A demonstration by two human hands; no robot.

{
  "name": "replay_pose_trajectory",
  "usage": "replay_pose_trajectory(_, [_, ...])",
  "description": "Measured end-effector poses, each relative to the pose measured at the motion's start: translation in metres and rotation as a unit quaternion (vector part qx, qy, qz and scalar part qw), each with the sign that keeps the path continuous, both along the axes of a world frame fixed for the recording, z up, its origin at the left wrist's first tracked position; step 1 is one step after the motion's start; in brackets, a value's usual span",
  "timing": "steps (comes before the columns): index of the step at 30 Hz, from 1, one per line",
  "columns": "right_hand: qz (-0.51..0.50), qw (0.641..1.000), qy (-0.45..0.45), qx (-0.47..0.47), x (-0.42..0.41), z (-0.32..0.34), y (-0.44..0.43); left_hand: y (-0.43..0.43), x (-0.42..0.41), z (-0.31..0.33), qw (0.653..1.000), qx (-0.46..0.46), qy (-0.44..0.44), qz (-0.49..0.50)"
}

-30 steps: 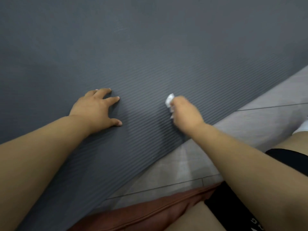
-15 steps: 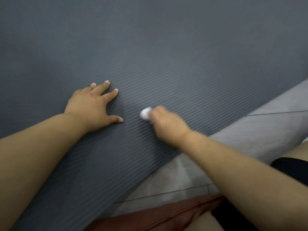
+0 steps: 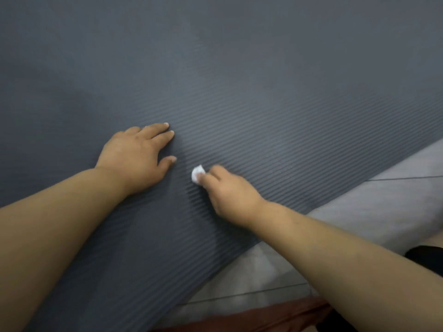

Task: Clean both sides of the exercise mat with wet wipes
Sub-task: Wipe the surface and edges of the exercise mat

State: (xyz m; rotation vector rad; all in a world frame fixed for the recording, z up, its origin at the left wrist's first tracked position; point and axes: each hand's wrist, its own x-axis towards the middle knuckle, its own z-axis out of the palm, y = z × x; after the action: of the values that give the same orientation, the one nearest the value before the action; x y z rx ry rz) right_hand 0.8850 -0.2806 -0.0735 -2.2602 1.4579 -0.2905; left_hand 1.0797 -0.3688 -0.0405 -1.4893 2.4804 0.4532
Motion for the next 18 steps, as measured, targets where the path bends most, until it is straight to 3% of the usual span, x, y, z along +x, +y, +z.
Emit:
replay_pose_trajectory(2, [0.049,0.997,0.046,-0.023,-0.026,0.001,-0.007,-0.004,0.006,-0.003,0.999,-0.021,0.003,0.027])
replay_pose_trajectory(3, [0.007,0.997,0.063,-0.035,-0.043,-0.001,-0.018,-0.005,0.008,-0.004,0.999,-0.017,-0.024,0.045])
replay_pose_trajectory(5, [-0.182,0.976,0.090,-0.076,-0.083,-0.001,-0.051,-0.008,0.012,-0.008,0.995,0.004,-0.081,0.064])
replay_pose_trajectory(7, [-0.384,0.918,0.099,-0.021,-0.110,0.009,-0.077,-0.008,0.010,-0.010,0.993,0.007,-0.100,0.056])
replay_pose_trajectory(9, [-0.478,0.874,0.087,0.003,-0.103,0.009,-0.089,-0.010,0.006,-0.011,0.992,-0.001,-0.113,0.048])
replay_pose_trajectory(10, [-0.480,0.873,0.087,0.006,-0.086,0.007,-0.091,-0.010,0.006,-0.010,0.992,-0.004,-0.118,0.047])
replay_pose_trajectory(12, [-0.417,0.906,0.072,-0.026,-0.044,-0.003,-0.084,-0.011,0.006,-0.009,0.992,-0.006,-0.119,0.049])
replay_pose_trajectory(15, [-0.184,0.980,0.023,-0.066,0.011,-0.011,-0.047,-0.014,0.007,-0.007,0.992,-0.002,-0.116,0.047])
replay_pose_trajectory(18, [0.037,0.999,0.022,-0.020,0.014,0.000,-0.012,-0.016,0.007,-0.003,0.993,0.009,-0.108,0.048])
